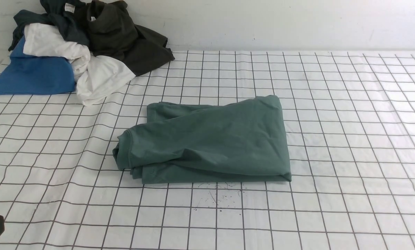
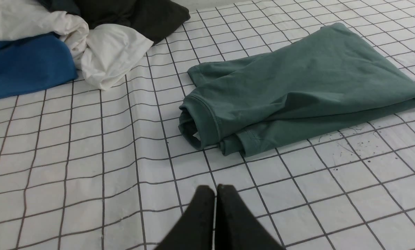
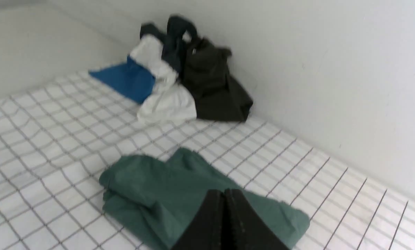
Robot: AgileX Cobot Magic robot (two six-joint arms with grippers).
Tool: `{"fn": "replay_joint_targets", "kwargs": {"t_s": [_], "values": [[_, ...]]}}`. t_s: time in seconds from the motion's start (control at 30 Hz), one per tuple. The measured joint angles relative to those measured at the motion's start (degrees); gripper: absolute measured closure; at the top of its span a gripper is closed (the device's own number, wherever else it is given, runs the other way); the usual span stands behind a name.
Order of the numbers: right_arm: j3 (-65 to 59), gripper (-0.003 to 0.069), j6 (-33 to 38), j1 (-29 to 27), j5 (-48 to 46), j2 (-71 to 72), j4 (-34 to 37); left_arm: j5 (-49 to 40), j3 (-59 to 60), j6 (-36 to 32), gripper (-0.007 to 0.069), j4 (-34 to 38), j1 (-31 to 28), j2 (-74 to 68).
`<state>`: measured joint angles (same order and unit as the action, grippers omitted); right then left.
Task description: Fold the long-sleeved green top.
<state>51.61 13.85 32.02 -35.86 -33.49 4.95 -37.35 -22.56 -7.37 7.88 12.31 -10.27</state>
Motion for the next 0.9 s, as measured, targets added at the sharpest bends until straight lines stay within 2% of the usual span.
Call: {"fn": "replay_joint_targets", "kwargs": {"t_s": [0.13, 0.27, 0.47, 0.7, 0.9], "values": [[-8.78, 0.0673, 0.0, 0.0, 8.99, 10.23, 0.0, 0.0, 0.0, 0.0, 0.0631, 0.06, 0.0, 0.0], [-14.13, 0.0673, 0.0, 0.0, 12.81, 17.68, 0.0, 0.0, 0.0, 0.0, 0.0631, 0.06, 0.0, 0.0], [-18.28, 0.0673, 0.0, 0.0, 13.27, 23.81, 0.0, 0.0, 0.0, 0.0, 0.0631, 0.08, 0.0, 0.0], [-19.74, 0.0673, 0.0, 0.0, 12.54, 24.38, -0.23, 0.0, 0.0, 0.0, 0.0631, 0.08, 0.0, 0.0], [-23.21, 0.0673, -2.13, -0.78, 13.33, 25.4, -4.44, 0.0, 0.0, 0.0, 0.0631, 0.13, 0.0, 0.0]]}}
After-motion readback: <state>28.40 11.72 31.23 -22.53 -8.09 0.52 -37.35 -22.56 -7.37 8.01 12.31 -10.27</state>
